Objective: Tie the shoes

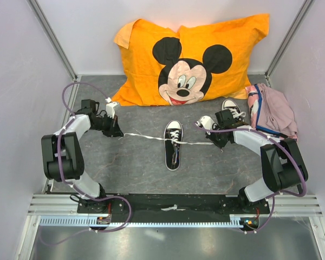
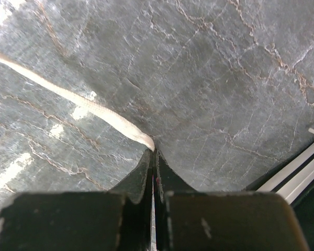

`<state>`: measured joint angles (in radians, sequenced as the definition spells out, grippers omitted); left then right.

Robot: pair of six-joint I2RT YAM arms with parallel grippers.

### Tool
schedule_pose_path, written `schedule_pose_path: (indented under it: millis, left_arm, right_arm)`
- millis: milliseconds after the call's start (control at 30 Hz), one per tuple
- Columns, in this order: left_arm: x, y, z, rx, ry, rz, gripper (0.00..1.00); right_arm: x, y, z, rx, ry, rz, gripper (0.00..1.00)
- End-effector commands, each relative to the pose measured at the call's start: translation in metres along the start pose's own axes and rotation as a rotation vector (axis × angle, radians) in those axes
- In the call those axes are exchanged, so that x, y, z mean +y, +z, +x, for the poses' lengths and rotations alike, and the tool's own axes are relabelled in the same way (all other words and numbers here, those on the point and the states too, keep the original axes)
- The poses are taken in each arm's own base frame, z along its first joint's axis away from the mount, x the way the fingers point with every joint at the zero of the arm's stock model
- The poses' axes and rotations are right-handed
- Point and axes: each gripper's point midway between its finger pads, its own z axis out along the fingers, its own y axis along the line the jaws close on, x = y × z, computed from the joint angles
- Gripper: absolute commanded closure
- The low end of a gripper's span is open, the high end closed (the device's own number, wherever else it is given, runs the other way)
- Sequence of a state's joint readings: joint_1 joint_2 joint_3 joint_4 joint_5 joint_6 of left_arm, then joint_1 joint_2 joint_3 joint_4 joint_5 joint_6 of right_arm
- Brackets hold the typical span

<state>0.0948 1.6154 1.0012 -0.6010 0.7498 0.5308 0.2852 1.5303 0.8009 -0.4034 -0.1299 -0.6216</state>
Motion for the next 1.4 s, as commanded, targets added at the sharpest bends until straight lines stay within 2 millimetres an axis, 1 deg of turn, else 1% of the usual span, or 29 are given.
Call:
schedule_pose_path:
  millis: [0, 67, 100, 167, 333, 433, 567, 667, 700, 733, 767, 800, 833, 867, 900, 933, 967, 1000, 1033, 1067, 1100, 1133, 1167, 1200, 1233, 1267, 1300, 1333, 1367]
  left_arm:
    - [-0.016, 0.003, -0.007, -0.017, -0.293, 0.131, 0.98]
    - [-0.020, 0.006, -0.008, -0.011, -0.366, 0.174, 0.98]
    - [-0.021, 0.009, -0.004, 0.008, -0.420, 0.187, 0.98]
    - [-0.023, 0.010, 0.001, 0.017, -0.444, 0.194, 0.98]
    - [-0.012, 0.021, 0.017, 0.076, -0.551, 0.140, 0.98]
    - [-0.009, 0.028, 0.021, 0.108, -0.632, 0.153, 0.98]
    - [-0.005, 0.035, 0.022, 0.120, -0.676, 0.156, 0.98]
    - [0.002, 0.034, 0.023, 0.123, -0.667, 0.117, 0.88]
    - [0.003, 0.033, 0.022, 0.118, -0.654, 0.108, 0.82]
    - [0.004, 0.031, 0.020, 0.106, -0.637, 0.104, 0.79]
    - [0.004, 0.025, 0.011, 0.070, -0.576, 0.092, 0.76]
    - [0.003, 0.020, 0.003, 0.038, -0.526, 0.082, 0.70]
    - [0.002, 0.016, 0.001, 0.012, -0.477, 0.073, 0.67]
    - [0.002, 0.003, -0.019, -0.068, -0.340, 0.036, 0.63]
    - [0.001, -0.002, -0.025, -0.103, -0.264, 0.016, 0.52]
    - [-0.003, -0.002, -0.021, -0.113, -0.205, 0.007, 0.40]
    - [-0.003, -0.006, -0.028, -0.147, -0.044, -0.016, 0.38]
    - [-0.018, -0.008, -0.035, -0.160, 0.082, -0.022, 0.32]
    - [-0.021, -0.004, -0.025, -0.131, 0.159, -0.046, 0.30]
    - [-0.020, -0.002, -0.022, -0.114, 0.281, -0.070, 0.30]
    - [-0.027, 0.003, -0.025, -0.109, 0.365, -0.080, 0.30]
    - [-0.032, 0.013, -0.018, -0.071, 0.424, -0.095, 0.30]
    - [-0.033, 0.017, -0.016, -0.051, 0.483, -0.109, 0.31]
    - [-0.041, 0.027, -0.018, -0.036, 0.551, -0.111, 0.32]
    - [-0.033, 0.031, -0.011, 0.013, 0.577, -0.173, 0.33]
    - [-0.034, 0.035, -0.009, 0.038, 0.624, -0.188, 0.33]
    - [-0.042, 0.043, -0.008, 0.055, 0.674, -0.192, 0.34]
    - [-0.033, 0.046, -0.003, 0.083, 0.695, -0.244, 0.34]
    - [-0.031, 0.049, -0.002, 0.099, 0.722, -0.264, 0.35]
  right_arm:
    - [0.000, -0.006, 0.009, 0.022, 0.013, 0.016, 1.00]
    - [0.000, -0.006, 0.009, 0.024, 0.010, 0.016, 1.00]
    - [-0.001, -0.006, 0.009, 0.021, 0.011, 0.019, 1.00]
    - [-0.001, -0.007, 0.008, 0.019, 0.018, 0.019, 1.00]
    - [0.000, -0.005, 0.002, -0.002, 0.035, 0.008, 1.00]
    - [0.001, -0.004, -0.002, -0.013, 0.043, -0.007, 1.00]
    - [-0.002, -0.004, -0.008, -0.025, 0.044, -0.006, 1.00]
    - [-0.001, -0.004, -0.008, -0.023, 0.044, -0.014, 1.00]
    - [-0.002, -0.005, -0.009, -0.026, 0.043, -0.010, 1.00]
    - [-0.002, -0.005, -0.010, -0.027, 0.042, -0.012, 1.00]
    - [-0.002, -0.006, -0.010, -0.027, 0.043, -0.012, 1.00]
    - [-0.003, -0.006, -0.011, -0.031, 0.044, -0.011, 1.00]
    - [-0.003, -0.006, -0.013, -0.034, 0.042, -0.009, 1.00]
    - [-0.002, -0.007, -0.013, -0.035, 0.042, -0.013, 1.00]
    - [-0.004, -0.007, -0.013, -0.036, 0.045, -0.011, 1.00]
    - [-0.003, -0.007, -0.013, -0.038, 0.046, -0.013, 1.00]
    - [-0.002, -0.007, -0.013, -0.035, 0.044, -0.015, 1.00]
    - [-0.003, -0.007, -0.014, -0.038, 0.048, -0.014, 1.00]
    - [-0.003, -0.007, -0.014, -0.038, 0.045, -0.014, 1.00]
    - [-0.002, -0.007, -0.014, -0.037, 0.047, -0.018, 1.00]
    - [-0.002, -0.007, -0.015, -0.040, 0.046, -0.017, 1.00]
    - [-0.003, -0.007, -0.014, -0.037, 0.050, -0.016, 1.00]
    - [-0.003, -0.008, -0.014, -0.039, 0.049, -0.016, 1.00]
    - [-0.004, -0.008, -0.015, -0.039, 0.049, -0.013, 1.00]
    - [-0.003, -0.007, -0.015, -0.038, 0.048, -0.014, 1.00]
    - [-0.003, -0.007, -0.014, -0.035, 0.051, -0.016, 1.00]
    - [-0.003, -0.007, -0.014, -0.039, 0.054, -0.015, 1.00]
    - [-0.002, -0.007, -0.015, -0.039, 0.054, -0.016, 1.00]
    - [-0.003, -0.007, -0.015, -0.039, 0.056, -0.015, 1.00]
